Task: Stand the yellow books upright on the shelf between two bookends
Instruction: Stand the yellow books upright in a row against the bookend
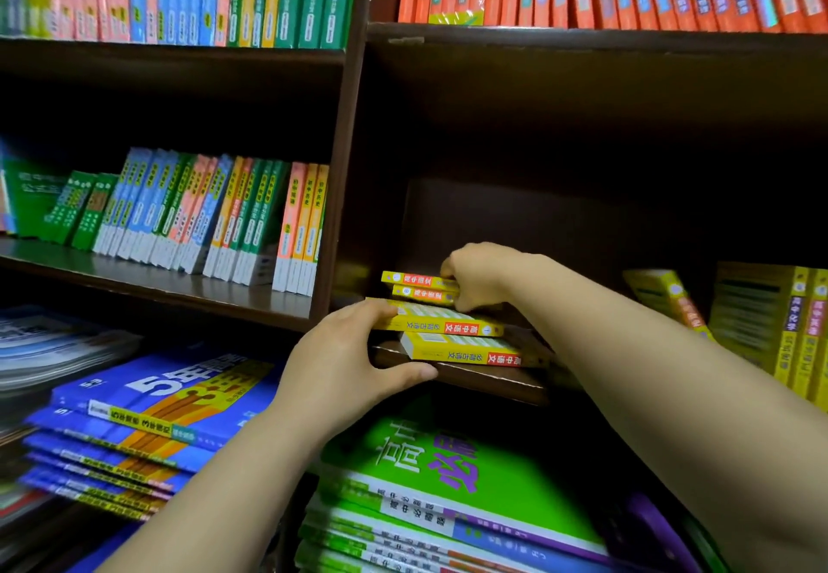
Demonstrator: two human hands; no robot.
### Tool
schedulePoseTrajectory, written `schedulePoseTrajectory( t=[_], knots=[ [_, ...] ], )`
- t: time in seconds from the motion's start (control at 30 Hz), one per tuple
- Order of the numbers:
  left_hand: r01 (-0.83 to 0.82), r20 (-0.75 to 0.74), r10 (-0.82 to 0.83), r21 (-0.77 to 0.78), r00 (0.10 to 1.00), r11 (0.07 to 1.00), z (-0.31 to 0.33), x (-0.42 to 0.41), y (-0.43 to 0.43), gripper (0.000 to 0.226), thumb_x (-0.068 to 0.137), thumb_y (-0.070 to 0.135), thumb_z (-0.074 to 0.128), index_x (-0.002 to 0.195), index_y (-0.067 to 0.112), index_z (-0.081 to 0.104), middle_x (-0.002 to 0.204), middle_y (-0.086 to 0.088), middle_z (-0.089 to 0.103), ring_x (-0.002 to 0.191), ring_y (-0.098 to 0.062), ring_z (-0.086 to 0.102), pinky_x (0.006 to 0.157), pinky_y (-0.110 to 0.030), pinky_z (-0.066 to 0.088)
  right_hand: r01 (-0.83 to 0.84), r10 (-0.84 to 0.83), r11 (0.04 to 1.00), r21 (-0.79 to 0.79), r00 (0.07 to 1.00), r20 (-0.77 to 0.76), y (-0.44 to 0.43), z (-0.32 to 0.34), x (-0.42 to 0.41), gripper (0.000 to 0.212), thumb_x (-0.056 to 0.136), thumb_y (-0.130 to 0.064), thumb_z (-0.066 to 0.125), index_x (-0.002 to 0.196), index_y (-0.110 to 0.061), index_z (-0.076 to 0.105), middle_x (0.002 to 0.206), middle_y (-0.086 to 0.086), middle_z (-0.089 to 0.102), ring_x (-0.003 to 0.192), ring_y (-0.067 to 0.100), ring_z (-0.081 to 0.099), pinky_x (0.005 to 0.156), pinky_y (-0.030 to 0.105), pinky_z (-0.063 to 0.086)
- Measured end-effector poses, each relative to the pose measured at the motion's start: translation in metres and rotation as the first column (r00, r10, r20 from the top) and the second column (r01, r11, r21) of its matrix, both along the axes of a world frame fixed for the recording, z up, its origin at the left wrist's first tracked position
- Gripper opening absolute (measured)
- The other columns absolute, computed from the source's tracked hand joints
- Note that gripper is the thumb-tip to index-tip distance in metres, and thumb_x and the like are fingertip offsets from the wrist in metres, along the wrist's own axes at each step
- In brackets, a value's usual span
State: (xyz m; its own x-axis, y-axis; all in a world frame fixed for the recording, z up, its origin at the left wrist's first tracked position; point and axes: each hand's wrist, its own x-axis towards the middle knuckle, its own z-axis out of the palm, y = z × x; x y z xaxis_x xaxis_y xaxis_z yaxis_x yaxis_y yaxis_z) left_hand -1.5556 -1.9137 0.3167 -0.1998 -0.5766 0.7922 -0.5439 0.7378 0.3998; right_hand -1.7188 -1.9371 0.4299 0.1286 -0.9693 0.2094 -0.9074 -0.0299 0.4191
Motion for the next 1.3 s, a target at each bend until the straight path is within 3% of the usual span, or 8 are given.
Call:
schedulePoseTrajectory(
  t=[0.27,0.6,0.7,0.83,0.9,0.97,1.13,1.3],
  knots=[
    [0.007,-0.073,-0.011,-0.062,0.997,0.998,-0.006,-0.004,-0.005,0.066,0.064,0.046,0.071,0.122,0.025,0.050,0.132,0.007,0.053,0.118,-0.010,0.049,0.083,-0.015,0.032,-0.173,0.194,0.954,-0.244,0.979,0.065,0.031,-0.007,-0.021,0.031,0.077,-0.021,0.059,0.106,-0.013,0.058,0.068,-0.004,0.051,0.065,0.019,0.047,0.051,0.024,0.034],
    [0.064,-0.225,-0.069,-0.030,0.972,0.997,-0.008,-0.007,-0.002,0.087,0.059,0.035,0.079,0.133,0.021,0.034,0.127,0.004,0.054,0.102,0.001,0.046,0.083,-0.018,0.038,-0.287,0.293,0.956,-0.059,0.925,0.241,0.054,-0.006,-0.015,0.052,0.075,-0.041,0.068,0.120,-0.019,0.051,0.121,0.001,0.060,0.103,0.014,0.055,0.080,0.023,0.042],
    [0.074,-0.244,-0.082,-0.042,0.966,0.996,-0.009,-0.007,-0.003,0.085,0.058,0.034,0.079,0.131,0.022,0.037,0.111,0.015,0.051,0.097,0.003,0.044,0.073,0.001,0.034,-0.276,0.275,0.961,-0.023,0.942,0.191,0.048,-0.008,-0.009,0.062,0.076,-0.041,0.067,0.129,-0.019,0.042,0.128,0.002,0.056,0.114,0.019,0.054,0.082,0.023,0.041],
    [0.093,-0.259,-0.098,-0.032,0.961,0.995,-0.011,-0.009,-0.003,0.081,0.061,0.031,0.078,0.131,0.023,0.038,0.108,0.018,0.047,0.099,0.002,0.045,0.081,-0.010,0.034,-0.187,0.185,0.981,0.049,0.982,0.048,0.035,-0.002,0.005,0.065,0.076,-0.038,0.068,0.132,-0.018,0.039,0.124,0.005,0.058,0.106,0.022,0.056,0.083,0.029,0.046],
    [0.099,-0.270,-0.110,-0.052,0.957,0.994,-0.014,-0.010,-0.001,0.076,0.063,0.027,0.077,0.129,0.020,0.041,0.110,0.016,0.046,0.100,0.002,0.044,0.081,-0.007,0.031,-0.148,0.153,0.988,0.053,0.984,-0.092,0.031,-0.002,0.013,0.064,0.076,-0.034,0.069,0.130,-0.016,0.039,0.104,0.004,0.059,0.086,0.020,0.054,0.065,0.025,0.046],
    [0.076,-0.278,-0.099,-0.092,0.956,0.993,-0.019,-0.012,0.003,0.064,0.065,0.022,0.077,0.122,0.013,0.048,0.109,0.012,0.044,0.101,-0.002,0.042,0.081,-0.006,0.029,-0.151,0.153,0.988,0.028,0.973,-0.171,0.031,-0.005,0.016,0.064,0.075,-0.030,0.068,0.129,-0.015,0.038,0.083,-0.001,0.050,0.072,0.017,0.047,0.048,0.020,0.035],
    [-0.038,-0.386,-0.029,-0.166,0.922,0.985,-0.035,-0.010,0.015,0.021,0.067,0.010,0.075,0.081,0.010,0.059,0.082,0.010,0.049,0.084,-0.008,0.046,0.074,-0.011,0.031,-0.241,0.224,0.963,-0.122,0.964,-0.141,0.040,-0.008,0.006,0.053,0.075,-0.030,0.064,0.121,-0.016,0.044,0.069,-0.006,0.042,0.067,0.017,0.043,0.046,0.020,0.027],
    [0.248,-0.501,-0.156,0.122,0.851,0.961,-0.034,-0.027,0.033,0.019,0.077,0.023,0.065,0.067,0.033,0.052,0.071,0.011,0.057,0.065,0.006,0.055,0.058,0.000,0.038,-0.331,0.286,0.924,-0.189,0.930,-0.231,0.067,-0.006,0.009,0.051,0.071,-0.035,0.063,0.117,-0.020,0.046,0.076,-0.003,0.049,0.067,0.018,0.041,0.049,0.024,0.025]
  ],
)
